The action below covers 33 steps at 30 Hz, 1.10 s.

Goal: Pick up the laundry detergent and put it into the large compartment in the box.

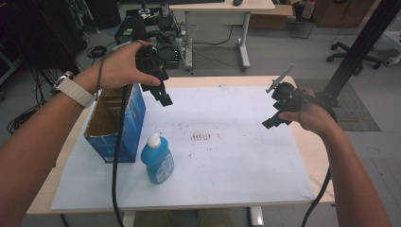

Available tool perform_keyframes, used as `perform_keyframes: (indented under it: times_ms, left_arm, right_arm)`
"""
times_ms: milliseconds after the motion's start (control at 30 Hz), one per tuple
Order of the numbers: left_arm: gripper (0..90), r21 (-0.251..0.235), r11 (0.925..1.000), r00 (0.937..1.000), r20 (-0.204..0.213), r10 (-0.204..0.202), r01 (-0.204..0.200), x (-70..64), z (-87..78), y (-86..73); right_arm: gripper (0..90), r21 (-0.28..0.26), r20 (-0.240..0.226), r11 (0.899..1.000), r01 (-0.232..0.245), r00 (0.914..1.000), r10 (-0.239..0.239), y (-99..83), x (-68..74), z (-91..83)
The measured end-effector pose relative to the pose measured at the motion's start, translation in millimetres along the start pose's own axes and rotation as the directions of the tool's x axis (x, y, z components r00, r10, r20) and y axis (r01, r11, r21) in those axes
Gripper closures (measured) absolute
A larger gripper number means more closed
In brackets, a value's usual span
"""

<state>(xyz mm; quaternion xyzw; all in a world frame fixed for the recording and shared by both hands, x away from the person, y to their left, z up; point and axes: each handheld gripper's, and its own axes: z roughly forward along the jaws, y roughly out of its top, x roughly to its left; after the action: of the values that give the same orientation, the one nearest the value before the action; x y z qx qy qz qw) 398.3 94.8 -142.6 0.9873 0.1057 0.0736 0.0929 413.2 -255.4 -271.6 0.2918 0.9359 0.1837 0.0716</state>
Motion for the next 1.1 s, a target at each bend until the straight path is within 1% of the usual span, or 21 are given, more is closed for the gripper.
perform_keyframes:
  times_ms: [100, 133, 233, 300, 333, 400, 433, 500, 533, 667, 700, 733, 833, 867, 933, 1033, 1067, 1100]
  left_arm:
    - [15.4, 0.005, 0.9998, 0.9998, 0.005, -0.019, 0.019, -0.2, -0.6, -0.2]
    - [15.1, -0.002, 0.9998, 0.9998, 0.005, -0.021, 0.021, 0.0, -1.0, -0.3]
    - [14.1, -0.001, 0.9994, 0.9994, 0.008, -0.034, 0.034, -0.4, -2.5, 0.0]
    - [13.7, -0.003, 0.9988, 0.9988, 0.000, -0.049, 0.049, -1.4, -3.2, 0.2]
    - [13.1, -0.003, 0.9988, 0.9988, 0.000, -0.049, 0.049, -1.4, -3.2, 0.2]
    - [11.8, -0.003, 0.9972, 0.9972, -0.007, -0.075, 0.075, -2.1, -5.3, 0.4]
    - [11.8, -0.003, 0.9972, 0.9972, -0.007, -0.075, 0.075, -2.1, -5.3, 0.4]
    - [9.7, -0.010, 0.9946, 0.9946, -0.008, -0.103, 0.103, -2.6, -6.8, 0.2]
    - [9.6, -0.007, 0.9915, 0.9914, -0.011, -0.130, 0.130, -3.4, -9.1, 0.1]
    - [10.1, -0.009, 0.9873, 0.9871, -0.020, -0.159, 0.158, -5.5, -12.8, -0.1]
    - [10.1, -0.009, 0.9873, 0.9871, -0.020, -0.159, 0.158, -5.5, -12.8, -0.1]
    - [10.2, -0.003, 0.9844, 0.9841, -0.026, -0.176, 0.176, -7.3, -14.7, 0.2]
    - [10.7, 0.002, 0.9836, 0.9830, -0.033, -0.180, 0.180, -10.1, -16.3, 0.7]
    - [10.7, -0.002, 0.9804, 0.9795, -0.043, -0.197, 0.197, -13.6, -17.8, 0.9]
    - [10.7, -0.001, 0.9786, 0.9776, -0.045, -0.205, 0.206, -16.5, -19.7, 1.4]
    - [10.0, 0.001, 0.9726, 0.9714, -0.049, -0.232, 0.233, -20.4, -22.6, 2.0]
    - [9.6, 0.001, 0.9726, 0.9714, -0.049, -0.232, 0.233, -20.4, -22.6, 2.0]
    - [9.6, 0.001, 0.9701, 0.9689, -0.050, -0.242, 0.243, -21.6, -23.4, 2.1]
  right_arm:
    - [10.9, 0.002, 0.002, 1.000, -0.002, 1.0000, 0.002, -0.6, -0.1, -0.2]
    - [10.9, 0.001, 0.002, 1.000, -0.001, 1.0000, 0.001, -0.8, -0.1, -0.4]
    - [10.9, 0.001, 0.001, 1.000, -0.001, 1.0000, 0.001, -1.0, 0.3, -0.7]
    - [10.9, 0.002, 0.002, 1.000, -0.001, 1.0000, 0.001, -1.1, 0.9, -0.7]
    - [10.9, -0.001, 0.000, 1.000, 0.002, 1.0000, -0.002, -1.1, 1.2, -0.8]
    - [10.9, -0.004, -0.001, 1.000, 0.002, 1.0000, -0.002, -1.3, 1.8, -1.2]
    - [11.0, -0.005, -0.001, 1.000, 0.001, 1.0000, -0.001, -1.5, 1.9, -1.5]
    - [10.9, -0.005, -0.003, 1.000, 0.004, 1.0000, -0.004, -2.0, 2.1, -1.4]
    - [11.0, -0.006, -0.004, 1.000, 0.004, 1.0000, -0.004, -2.4, 2.4, -1.1]
    - [11.2, -0.003, -0.004, 1.000, 0.007, 1.0000, -0.007, -4.0, 2.1, -0.1]
    - [11.2, -0.002, -0.003, 1.000, 0.008, 1.0000, -0.008, -4.5, 1.8, 0.0]
    - [11.2, -0.003, 0.000, 1.000, 0.007, 1.0000, -0.007, -5.1, 1.6, -0.4]
    - [11.2, -0.007, 0.004, 1.000, 0.003, 1.0000, -0.003, -6.1, 1.1, -1.3]
    - [11.2, -0.007, 0.006, 1.000, 0.003, 1.0000, -0.003, -6.8, 0.8, -1.8]
    - [11.2, -0.006, 0.007, 1.000, 0.002, 1.0000, -0.002, -7.4, 0.5, -1.9]
    - [11.2, -0.005, 0.009, 1.000, 0.002, 1.0000, -0.002, -7.6, 0.9, -2.3]
    - [11.2, -0.005, 0.009, 1.000, 0.002, 1.0000, -0.002, -7.6, 0.9, -2.3]
    - [11.2, -0.005, 0.009, 1.000, 0.003, 1.0000, -0.002, -7.8, 1.6, -2.2]
